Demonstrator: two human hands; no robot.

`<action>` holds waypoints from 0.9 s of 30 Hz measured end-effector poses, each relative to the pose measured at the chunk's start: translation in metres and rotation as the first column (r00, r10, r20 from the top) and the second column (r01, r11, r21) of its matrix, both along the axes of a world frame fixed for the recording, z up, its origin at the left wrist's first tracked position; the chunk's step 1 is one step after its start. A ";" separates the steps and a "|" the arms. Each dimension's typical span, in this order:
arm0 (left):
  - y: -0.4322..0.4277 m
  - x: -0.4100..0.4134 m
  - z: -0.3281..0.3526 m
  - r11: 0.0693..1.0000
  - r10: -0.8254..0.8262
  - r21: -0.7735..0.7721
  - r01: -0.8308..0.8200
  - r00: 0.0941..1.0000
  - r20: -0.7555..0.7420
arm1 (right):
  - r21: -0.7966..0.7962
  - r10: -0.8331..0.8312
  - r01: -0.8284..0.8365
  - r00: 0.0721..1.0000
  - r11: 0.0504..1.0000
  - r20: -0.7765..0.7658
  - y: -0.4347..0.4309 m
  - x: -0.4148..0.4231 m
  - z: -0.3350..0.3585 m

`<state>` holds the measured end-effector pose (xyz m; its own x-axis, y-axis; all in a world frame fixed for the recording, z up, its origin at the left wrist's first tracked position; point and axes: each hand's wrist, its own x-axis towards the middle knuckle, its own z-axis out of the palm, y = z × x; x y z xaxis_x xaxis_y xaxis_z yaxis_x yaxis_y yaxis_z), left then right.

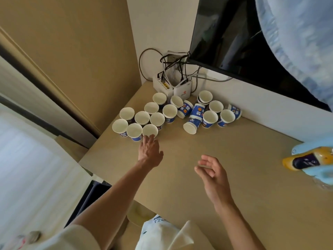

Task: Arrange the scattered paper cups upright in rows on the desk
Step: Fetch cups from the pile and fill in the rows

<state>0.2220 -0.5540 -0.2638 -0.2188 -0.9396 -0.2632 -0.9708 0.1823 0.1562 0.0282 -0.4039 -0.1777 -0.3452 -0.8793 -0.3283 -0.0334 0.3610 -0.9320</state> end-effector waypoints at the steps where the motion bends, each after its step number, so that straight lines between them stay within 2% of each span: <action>1: 0.000 0.001 -0.003 1.000 -0.016 -0.009 0.016 1.000 0.000 | 0.008 0.007 -0.007 1.000 1.000 -0.008 0.000 0.000 -0.001; 7: 0.003 0.010 -0.001 0.990 -0.104 -0.097 0.098 0.993 -0.055 | 0.034 0.047 -0.045 0.998 0.998 -0.040 -0.002 0.005 -0.007; 10: 0.015 0.014 0.016 0.982 -0.164 -0.121 0.142 0.965 -0.205 | 0.042 0.047 -0.044 0.997 0.998 -0.069 -0.004 0.008 -0.011; 15: 0.038 0.023 0.060 0.963 -0.267 -0.132 0.233 0.805 -0.530 | 0.091 0.160 -0.142 0.957 0.986 -0.240 -0.013 0.011 -0.021; 19: 0.048 0.032 0.093 0.951 -0.291 -0.135 0.277 0.658 -0.695 | 0.109 0.282 -0.262 0.924 0.959 -0.260 -0.030 0.015 -0.019; 22: 0.049 0.037 0.107 0.950 -0.261 -0.100 0.297 0.576 -0.775 | 0.079 0.317 -0.307 0.918 0.948 -0.238 -0.046 0.021 -0.012; 27: 0.050 0.043 0.120 0.949 -0.242 -0.086 0.305 0.520 -0.819 | 0.013 0.296 -0.303 0.921 0.953 -0.254 -0.058 0.029 -0.001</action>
